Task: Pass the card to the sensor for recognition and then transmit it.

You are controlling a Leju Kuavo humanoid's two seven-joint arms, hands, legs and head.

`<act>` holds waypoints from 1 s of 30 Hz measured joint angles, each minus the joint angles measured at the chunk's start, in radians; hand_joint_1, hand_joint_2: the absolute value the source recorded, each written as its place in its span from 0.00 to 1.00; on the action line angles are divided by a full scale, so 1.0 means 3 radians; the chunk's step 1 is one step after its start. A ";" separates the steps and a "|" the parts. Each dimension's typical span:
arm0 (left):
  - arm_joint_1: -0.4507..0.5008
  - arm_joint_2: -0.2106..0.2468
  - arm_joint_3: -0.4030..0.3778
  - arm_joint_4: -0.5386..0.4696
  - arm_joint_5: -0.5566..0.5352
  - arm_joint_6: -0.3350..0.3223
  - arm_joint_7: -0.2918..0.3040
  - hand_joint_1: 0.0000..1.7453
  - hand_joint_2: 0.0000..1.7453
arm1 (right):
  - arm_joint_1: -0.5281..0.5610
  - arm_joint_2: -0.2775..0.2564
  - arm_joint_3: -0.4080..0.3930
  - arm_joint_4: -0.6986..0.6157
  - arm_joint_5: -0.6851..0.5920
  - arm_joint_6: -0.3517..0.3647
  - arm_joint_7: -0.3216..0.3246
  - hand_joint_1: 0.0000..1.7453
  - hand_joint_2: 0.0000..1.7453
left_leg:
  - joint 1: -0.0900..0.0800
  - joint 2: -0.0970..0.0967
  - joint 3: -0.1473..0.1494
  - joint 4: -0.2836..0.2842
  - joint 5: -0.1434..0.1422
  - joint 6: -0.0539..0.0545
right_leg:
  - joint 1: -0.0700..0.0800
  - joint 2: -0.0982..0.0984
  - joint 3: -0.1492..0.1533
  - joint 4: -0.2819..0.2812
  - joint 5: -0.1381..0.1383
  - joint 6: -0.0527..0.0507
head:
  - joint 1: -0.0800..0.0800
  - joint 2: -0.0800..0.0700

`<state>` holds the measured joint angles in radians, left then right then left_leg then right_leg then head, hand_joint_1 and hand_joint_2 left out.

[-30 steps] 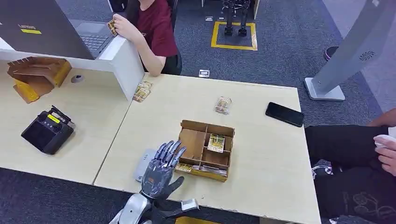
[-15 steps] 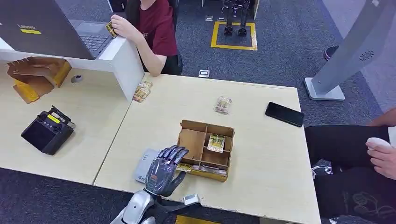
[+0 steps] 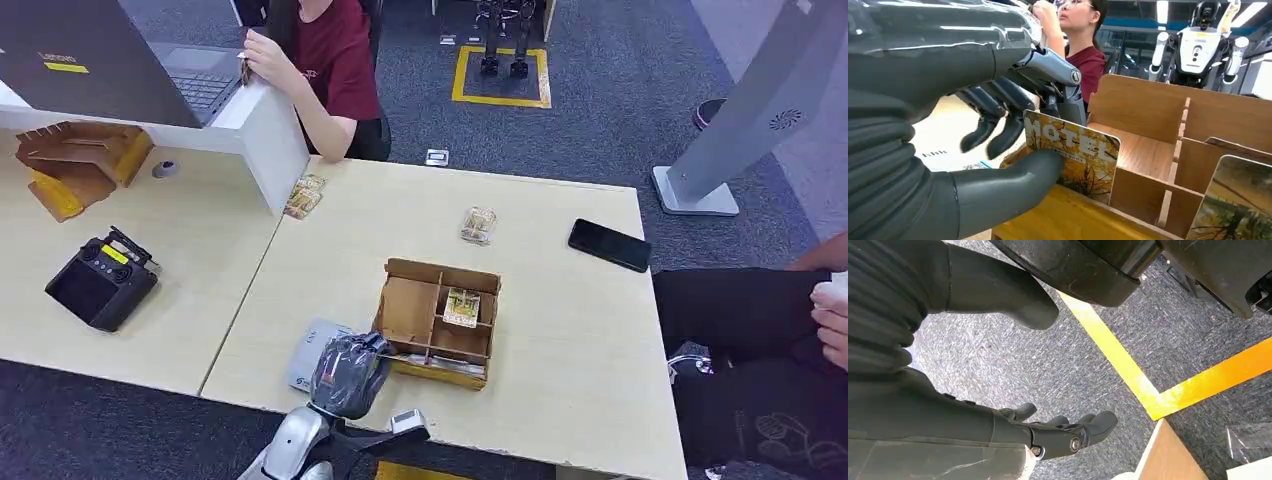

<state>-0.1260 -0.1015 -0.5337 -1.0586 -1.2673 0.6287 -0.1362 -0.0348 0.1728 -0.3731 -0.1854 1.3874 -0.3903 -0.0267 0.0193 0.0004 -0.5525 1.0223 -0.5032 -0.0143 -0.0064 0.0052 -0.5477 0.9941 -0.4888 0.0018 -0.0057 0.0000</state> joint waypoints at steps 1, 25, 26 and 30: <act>0.0000 0.0000 0.0003 0.0000 0.0024 -0.0001 -0.0009 1.00 1.00 | 0.0000 0.0000 -0.0001 0.0000 0.0000 0.0000 0.0000 0.00 1.00 | 0.0000 0.0000 0.0000 0.0000 0.0000 0.0000 | 0.0000 0.0000 0.0000 0.0000 0.0000 0.0000 | 0.0000 0.0000; -0.0740 0.0426 0.0158 -0.1279 -0.0019 -0.0286 0.0318 1.00 1.00 | 0.0001 0.0000 -0.0060 0.0000 0.0136 0.0042 0.0006 0.00 1.00 | 0.0000 -0.0002 0.0000 0.0000 0.0006 -0.0001 | 0.0001 -0.0003 0.0000 0.0003 0.0004 0.0000 | 0.0000 0.0000; -0.0784 0.0435 0.0199 -0.1241 -0.0075 -0.0246 0.0359 1.00 1.00 | 0.0000 0.0000 -0.0060 0.0000 0.0151 0.0051 0.0011 0.00 1.00 | 0.0000 -0.0002 0.0000 0.0000 0.0007 -0.0001 | 0.0000 -0.0003 0.0000 0.0003 0.0004 0.0000 | 0.0000 0.0000; -0.0990 0.0443 0.0384 -0.0920 -0.0402 0.0032 0.0594 1.00 1.00 | -0.0002 0.0000 -0.0060 0.0000 0.0223 0.0062 0.0019 0.00 1.00 | 0.0000 -0.0002 0.0000 0.0000 0.0008 -0.0001 | 0.0000 -0.0003 0.0000 0.0003 0.0005 0.0000 | 0.0000 0.0000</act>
<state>-0.4230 0.0313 -0.4184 -1.3346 -1.3879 0.6383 0.0420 -0.0353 0.1728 -0.3910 -0.1854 1.4542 -0.3716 -0.0210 0.0194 -0.0002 -0.5524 1.0225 -0.5008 -0.0145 -0.0063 0.0043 -0.5476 0.9951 -0.4874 0.0018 -0.0057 0.0000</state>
